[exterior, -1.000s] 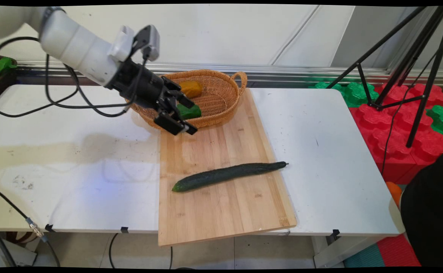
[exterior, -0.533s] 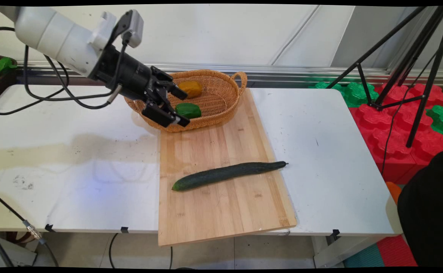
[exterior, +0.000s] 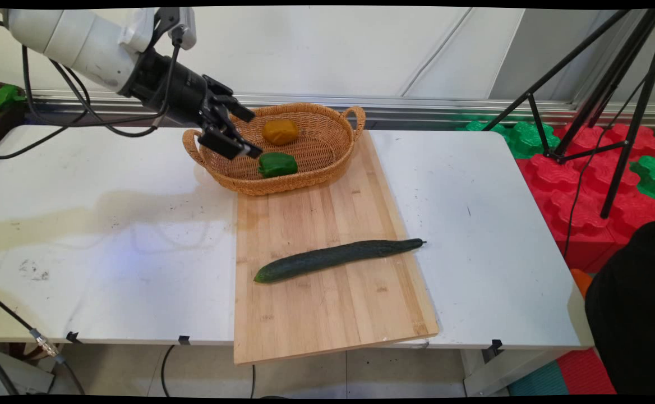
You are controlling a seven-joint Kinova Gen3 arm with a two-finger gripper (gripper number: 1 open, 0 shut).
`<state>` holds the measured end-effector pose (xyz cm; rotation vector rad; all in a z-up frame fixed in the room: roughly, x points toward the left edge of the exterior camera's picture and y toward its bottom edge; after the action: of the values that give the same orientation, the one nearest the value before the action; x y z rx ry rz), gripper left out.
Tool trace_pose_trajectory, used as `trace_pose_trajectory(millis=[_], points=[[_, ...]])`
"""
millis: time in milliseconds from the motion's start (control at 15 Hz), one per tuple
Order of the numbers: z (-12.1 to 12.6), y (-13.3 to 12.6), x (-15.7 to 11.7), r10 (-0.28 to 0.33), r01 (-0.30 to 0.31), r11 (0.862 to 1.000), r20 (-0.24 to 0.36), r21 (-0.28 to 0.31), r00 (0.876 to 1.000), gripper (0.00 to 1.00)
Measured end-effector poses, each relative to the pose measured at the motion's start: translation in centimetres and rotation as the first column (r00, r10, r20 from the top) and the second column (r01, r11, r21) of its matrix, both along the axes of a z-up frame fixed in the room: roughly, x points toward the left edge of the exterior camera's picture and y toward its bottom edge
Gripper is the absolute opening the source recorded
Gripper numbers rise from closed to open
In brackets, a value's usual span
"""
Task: Pick up the potato from the vegetable basket
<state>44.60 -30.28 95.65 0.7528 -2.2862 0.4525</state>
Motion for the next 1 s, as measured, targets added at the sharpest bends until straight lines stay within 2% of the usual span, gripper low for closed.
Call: trace_pose_trajectory(millis=[333, 667, 1000], points=[[-0.7, -2.5, 2.6, 0.074, -0.071, 0.997, 0.086, -0.033, 0.994, 1.0], [-2.6, -6.1, 4.3, 0.127, -0.113, 0.99, 0.198, -0.079, 0.972, 1.0], [-4.6, -9.0, 4.6, 0.148, -0.128, 0.987, 0.253, -0.094, 0.956, 1.0]])
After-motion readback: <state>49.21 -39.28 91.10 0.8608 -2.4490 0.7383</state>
